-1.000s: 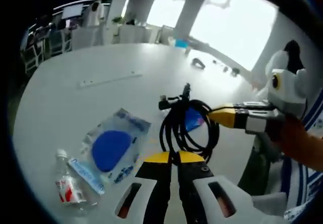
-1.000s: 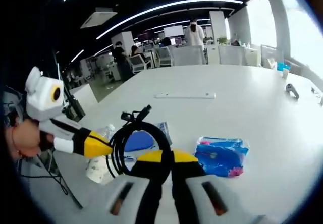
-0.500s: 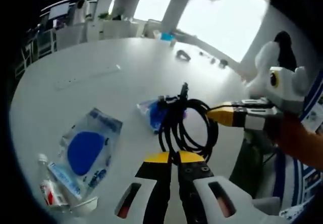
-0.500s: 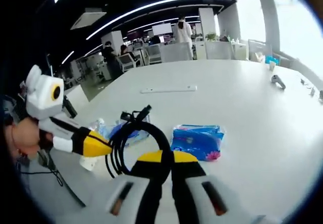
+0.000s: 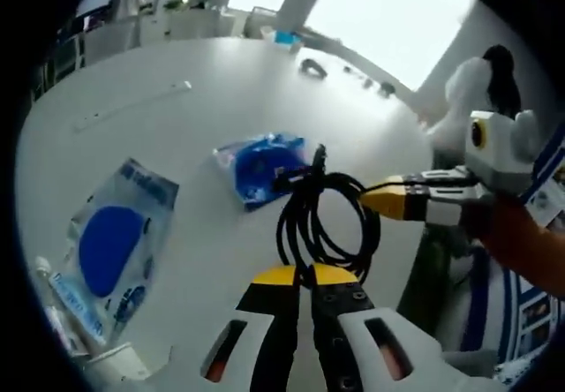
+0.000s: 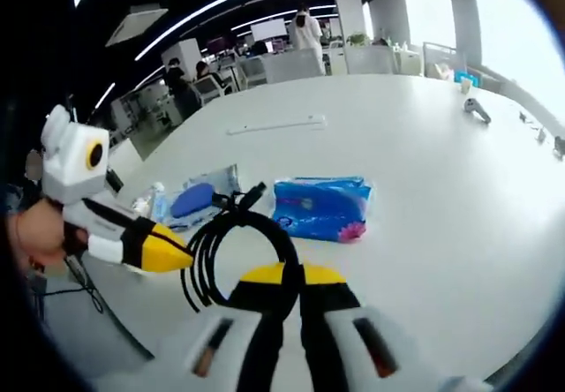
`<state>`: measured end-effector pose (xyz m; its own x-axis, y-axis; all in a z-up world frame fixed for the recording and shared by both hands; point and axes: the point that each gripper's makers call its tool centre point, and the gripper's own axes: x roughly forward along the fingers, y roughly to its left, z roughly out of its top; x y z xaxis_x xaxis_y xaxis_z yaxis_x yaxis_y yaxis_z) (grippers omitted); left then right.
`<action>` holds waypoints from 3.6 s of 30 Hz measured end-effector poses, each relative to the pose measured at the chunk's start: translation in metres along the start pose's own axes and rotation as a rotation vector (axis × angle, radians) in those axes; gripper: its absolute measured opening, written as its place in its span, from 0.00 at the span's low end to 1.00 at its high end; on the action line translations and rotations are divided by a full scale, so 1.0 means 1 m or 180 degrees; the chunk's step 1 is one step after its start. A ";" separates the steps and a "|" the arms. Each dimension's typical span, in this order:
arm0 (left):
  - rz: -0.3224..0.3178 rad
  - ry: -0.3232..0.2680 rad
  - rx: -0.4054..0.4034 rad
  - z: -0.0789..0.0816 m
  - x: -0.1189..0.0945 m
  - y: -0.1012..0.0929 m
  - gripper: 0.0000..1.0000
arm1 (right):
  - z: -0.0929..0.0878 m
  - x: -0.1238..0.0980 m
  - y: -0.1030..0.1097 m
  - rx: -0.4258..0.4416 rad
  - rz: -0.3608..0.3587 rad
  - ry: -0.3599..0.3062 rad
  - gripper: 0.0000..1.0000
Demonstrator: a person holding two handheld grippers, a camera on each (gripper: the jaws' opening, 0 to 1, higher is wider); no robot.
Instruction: Arrange the tabletop items into an orderly group along one side of the table until the central work area is clear of visible clutter.
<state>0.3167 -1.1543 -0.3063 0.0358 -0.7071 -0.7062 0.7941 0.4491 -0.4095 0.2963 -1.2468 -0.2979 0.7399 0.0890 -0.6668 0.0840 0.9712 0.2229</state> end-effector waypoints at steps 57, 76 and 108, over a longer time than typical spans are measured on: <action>0.0045 0.0416 -0.0362 -0.030 0.049 0.029 0.08 | -0.050 0.049 -0.026 0.0043 -0.0029 0.0575 0.09; 0.0024 0.0234 -0.0267 -0.024 0.041 0.028 0.25 | -0.048 0.046 -0.024 -0.0066 -0.0016 0.0512 0.18; -0.0081 -0.0100 0.0058 0.006 0.014 0.016 0.54 | -0.021 0.028 -0.008 -0.0185 0.0049 0.0149 0.33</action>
<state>0.3335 -1.1600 -0.3192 0.0342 -0.7353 -0.6769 0.8059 0.4209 -0.4164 0.3018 -1.2478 -0.3334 0.7088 0.1129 -0.6963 0.0330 0.9807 0.1926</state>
